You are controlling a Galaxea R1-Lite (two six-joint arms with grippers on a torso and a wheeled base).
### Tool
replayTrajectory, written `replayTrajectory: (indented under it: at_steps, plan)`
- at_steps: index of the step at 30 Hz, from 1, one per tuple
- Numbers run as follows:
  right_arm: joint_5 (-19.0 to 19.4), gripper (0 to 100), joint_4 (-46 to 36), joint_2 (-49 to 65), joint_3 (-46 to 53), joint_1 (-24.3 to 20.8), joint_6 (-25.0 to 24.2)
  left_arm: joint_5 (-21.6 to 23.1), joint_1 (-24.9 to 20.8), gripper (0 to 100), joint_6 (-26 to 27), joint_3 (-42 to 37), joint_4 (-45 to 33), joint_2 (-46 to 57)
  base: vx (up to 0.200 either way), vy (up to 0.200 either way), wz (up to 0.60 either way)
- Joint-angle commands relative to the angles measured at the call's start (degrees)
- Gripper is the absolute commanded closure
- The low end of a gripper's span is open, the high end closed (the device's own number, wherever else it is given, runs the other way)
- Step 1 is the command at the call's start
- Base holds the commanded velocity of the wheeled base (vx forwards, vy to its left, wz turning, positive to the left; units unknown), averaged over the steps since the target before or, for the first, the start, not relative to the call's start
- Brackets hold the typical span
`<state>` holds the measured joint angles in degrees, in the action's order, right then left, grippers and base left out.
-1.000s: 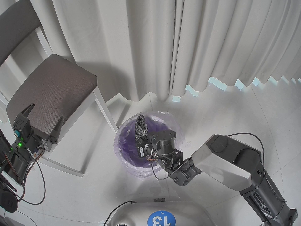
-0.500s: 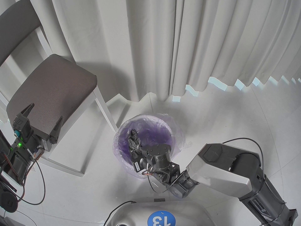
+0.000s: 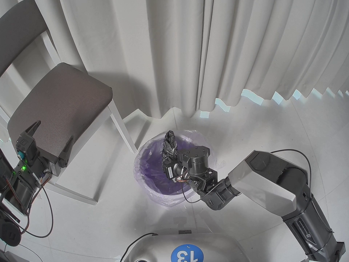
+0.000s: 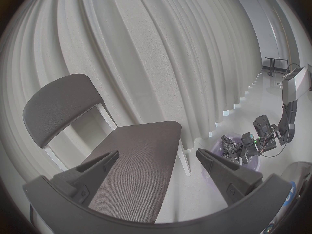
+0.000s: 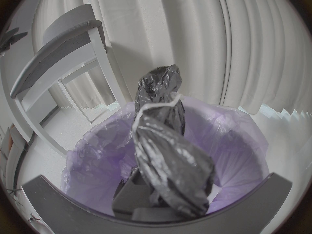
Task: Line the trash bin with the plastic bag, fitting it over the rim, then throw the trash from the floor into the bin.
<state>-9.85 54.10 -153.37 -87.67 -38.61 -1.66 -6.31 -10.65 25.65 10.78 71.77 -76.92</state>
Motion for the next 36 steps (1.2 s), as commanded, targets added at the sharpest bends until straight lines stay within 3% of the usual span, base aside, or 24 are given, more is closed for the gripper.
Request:
replayTrajectory:
  at_steps: [1, 13, 23, 29, 36]
  plan:
    - [0.0, 100, 0.0, 0.0, -0.3, 0.0, 0.0, 0.0, 0.0, 0, 0.1, -0.4, 0.5, -0.8, 0.000, 0.000, 0.00]
    - [0.0, 100, 2.1, 3.3, 1.4, -0.8, -0.6, 0.0, -0.2, 0, 0.2, -0.8, 0.5, -1.0, 0.000, 0.000, 0.00]
    - [-0.1, 100, 10.8, 2.5, 8.5, -1.7, -1.9, 0.0, -0.2, 0, 0.2, -0.8, 0.5, -1.0, 0.000, 0.000, 0.00]
    - [-0.5, 100, 22.1, 2.0, 16.4, -3.1, -3.1, 0.0, -0.5, 0, 0.3, -1.0, 0.5, -0.9, 0.000, 0.000, 0.00]
    - [-0.3, 100, 26.2, 2.4, 18.7, -3.1, -3.2, 0.0, -0.6, 0, 0.4, -1.3, 0.5, -1.1, 0.000, 0.000, 0.00]
